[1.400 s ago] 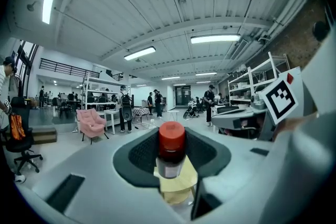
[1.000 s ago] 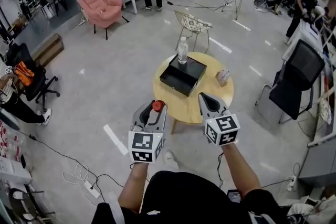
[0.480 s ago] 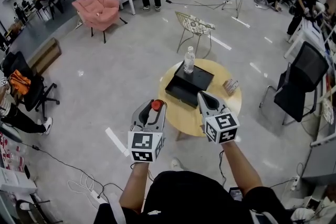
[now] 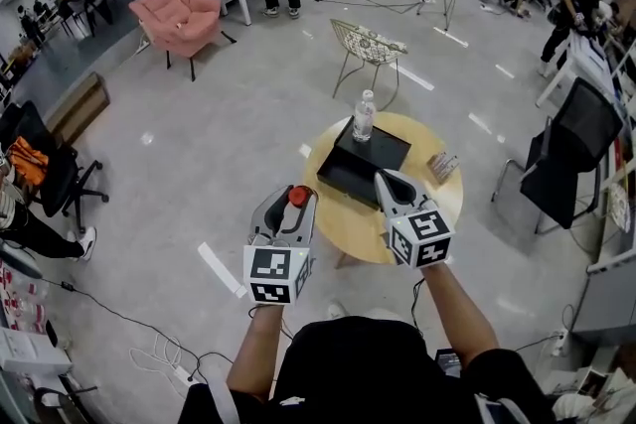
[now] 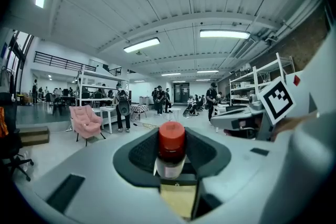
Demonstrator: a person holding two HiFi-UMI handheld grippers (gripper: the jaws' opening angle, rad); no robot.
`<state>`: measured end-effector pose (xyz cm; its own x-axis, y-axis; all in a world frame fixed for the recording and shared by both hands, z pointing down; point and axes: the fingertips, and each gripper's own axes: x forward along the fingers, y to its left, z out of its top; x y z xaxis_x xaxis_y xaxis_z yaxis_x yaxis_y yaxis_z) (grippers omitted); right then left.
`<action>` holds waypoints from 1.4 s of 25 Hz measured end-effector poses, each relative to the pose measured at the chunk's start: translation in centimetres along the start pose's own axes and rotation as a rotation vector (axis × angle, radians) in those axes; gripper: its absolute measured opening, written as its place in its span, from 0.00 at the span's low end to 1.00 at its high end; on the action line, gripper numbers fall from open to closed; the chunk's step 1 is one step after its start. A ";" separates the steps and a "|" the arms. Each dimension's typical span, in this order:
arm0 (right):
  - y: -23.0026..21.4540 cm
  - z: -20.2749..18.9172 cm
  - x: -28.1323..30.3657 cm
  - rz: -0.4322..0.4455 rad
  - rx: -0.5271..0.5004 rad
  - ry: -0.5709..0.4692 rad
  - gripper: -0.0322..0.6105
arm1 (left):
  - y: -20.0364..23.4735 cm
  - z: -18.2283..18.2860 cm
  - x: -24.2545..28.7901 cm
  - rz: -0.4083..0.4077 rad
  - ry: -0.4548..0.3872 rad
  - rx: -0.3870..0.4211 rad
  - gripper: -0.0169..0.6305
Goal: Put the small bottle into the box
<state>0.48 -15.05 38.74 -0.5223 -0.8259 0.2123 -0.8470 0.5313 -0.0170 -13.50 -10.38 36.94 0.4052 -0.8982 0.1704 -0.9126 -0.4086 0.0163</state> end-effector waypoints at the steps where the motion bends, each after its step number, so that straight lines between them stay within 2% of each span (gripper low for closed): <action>1: -0.1 -0.1 0.1 -0.002 0.001 0.004 0.05 | 0.0 -0.1 0.2 -0.003 0.001 -0.001 0.26; 9: -2.2 -0.7 1.0 -0.022 0.015 0.026 0.05 | -0.8 -0.8 2.6 -0.041 0.029 -0.011 0.26; 20: -7.0 -2.4 6.3 -0.003 0.051 0.079 0.05 | 0.1 -3.2 10.0 -0.035 0.110 -0.027 0.26; 35: -14.3 -7.6 14.8 0.033 0.096 0.216 0.05 | 0.8 -10.8 21.6 -0.042 0.270 -0.058 0.26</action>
<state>5.64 -33.46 49.57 -0.5256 -0.7433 0.4137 -0.8406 0.5285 -0.1184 -6.01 -28.39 51.24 0.4204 -0.8018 0.4248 -0.9001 -0.4276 0.0836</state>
